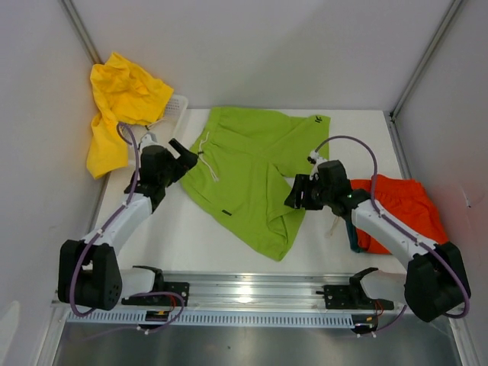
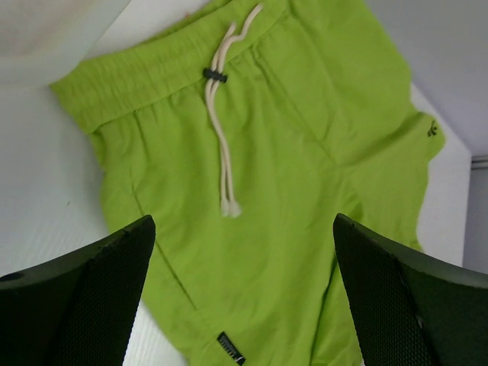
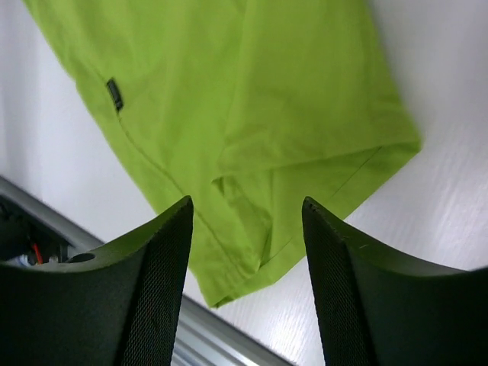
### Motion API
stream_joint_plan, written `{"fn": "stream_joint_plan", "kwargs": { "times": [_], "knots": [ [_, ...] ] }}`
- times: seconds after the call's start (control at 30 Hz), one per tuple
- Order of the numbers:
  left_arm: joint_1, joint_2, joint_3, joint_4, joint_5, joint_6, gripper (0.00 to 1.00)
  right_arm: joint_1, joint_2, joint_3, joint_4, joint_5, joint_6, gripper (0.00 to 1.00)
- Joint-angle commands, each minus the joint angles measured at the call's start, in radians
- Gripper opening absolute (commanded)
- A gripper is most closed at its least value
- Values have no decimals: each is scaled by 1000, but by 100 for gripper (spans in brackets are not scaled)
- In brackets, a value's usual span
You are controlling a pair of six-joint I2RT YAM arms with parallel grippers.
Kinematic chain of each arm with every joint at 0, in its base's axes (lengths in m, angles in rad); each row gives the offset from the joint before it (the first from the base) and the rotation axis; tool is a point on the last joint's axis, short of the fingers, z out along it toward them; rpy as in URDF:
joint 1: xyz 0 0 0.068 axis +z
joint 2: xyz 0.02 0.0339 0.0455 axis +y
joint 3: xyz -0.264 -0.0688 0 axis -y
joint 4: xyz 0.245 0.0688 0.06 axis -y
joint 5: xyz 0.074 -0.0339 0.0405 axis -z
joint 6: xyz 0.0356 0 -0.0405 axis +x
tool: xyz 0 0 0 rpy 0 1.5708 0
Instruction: Fold and stack the shorts
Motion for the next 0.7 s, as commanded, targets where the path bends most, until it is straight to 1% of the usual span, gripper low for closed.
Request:
{"fn": "stream_joint_plan", "kwargs": {
  "times": [0.0,0.03,0.07,0.1,0.13,0.17,0.23,0.33,0.37,0.47,0.5,0.6,0.63,0.67],
  "knots": [
    [6,-14,-39,46,3,34,99,44,-83,-70,88,25,91,61],
    [7,-7,-47,57,12,34,99,41,-94,-96,109,5,125,63],
    [16,12,-65,66,22,33,99,35,-114,-156,175,-41,163,66],
    [21,21,-70,75,33,30,99,33,-122,-188,218,-72,203,71],
    [25,30,-76,97,49,25,99,35,-129,-219,264,-89,293,73],
    [38,48,-94,110,73,24,99,41,-137,-275,355,-87,342,72],
    [47,64,-124,165,101,7,99,67,-134,-320,420,-60,450,72],
    [65,90,-171,212,136,-13,99,100,-120,-371,502,5,545,71],
    [67,93,-179,242,144,-16,99,110,-120,-385,549,37,564,71],
    [70,88,-239,320,151,-38,99,137,-111,-412,602,110,608,68],
    [70,81,-275,343,153,-45,99,139,-88,-408,611,118,611,68],
    [70,70,-312,376,153,-55,99,144,-25,-394,655,114,628,67],
    [70,72,-318,382,153,-55,99,145,22,-391,675,106,634,67],
    [70,75,-323,385,154,-55,99,153,44,-394,715,109,642,66]
  ]
}}
